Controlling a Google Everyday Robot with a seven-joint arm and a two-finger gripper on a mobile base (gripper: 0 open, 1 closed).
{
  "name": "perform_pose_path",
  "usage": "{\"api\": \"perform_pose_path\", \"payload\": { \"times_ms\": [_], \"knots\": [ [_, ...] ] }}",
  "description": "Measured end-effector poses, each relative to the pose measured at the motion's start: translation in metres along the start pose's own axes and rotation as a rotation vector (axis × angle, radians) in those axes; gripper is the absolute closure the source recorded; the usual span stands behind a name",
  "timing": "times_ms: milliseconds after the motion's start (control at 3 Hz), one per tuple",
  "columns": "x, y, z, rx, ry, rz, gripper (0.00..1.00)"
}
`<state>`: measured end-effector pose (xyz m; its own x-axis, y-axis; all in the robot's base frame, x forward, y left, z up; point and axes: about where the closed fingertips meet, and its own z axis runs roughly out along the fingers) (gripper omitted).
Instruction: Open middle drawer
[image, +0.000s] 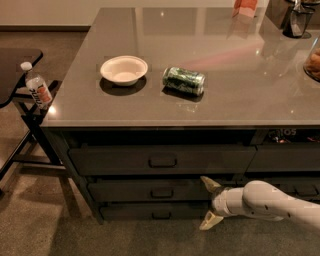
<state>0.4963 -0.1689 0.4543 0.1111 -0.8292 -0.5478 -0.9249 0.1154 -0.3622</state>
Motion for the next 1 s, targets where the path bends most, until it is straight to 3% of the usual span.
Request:
{"api": "perform_pose_path", "payload": {
  "times_ms": [333, 1000],
  "knots": [
    [0.001, -0.004, 0.005, 0.013, 0.006, -0.014, 0.00],
    [0.020, -0.038, 0.033, 0.082, 0.032, -0.048, 0.00]
  ]
}}
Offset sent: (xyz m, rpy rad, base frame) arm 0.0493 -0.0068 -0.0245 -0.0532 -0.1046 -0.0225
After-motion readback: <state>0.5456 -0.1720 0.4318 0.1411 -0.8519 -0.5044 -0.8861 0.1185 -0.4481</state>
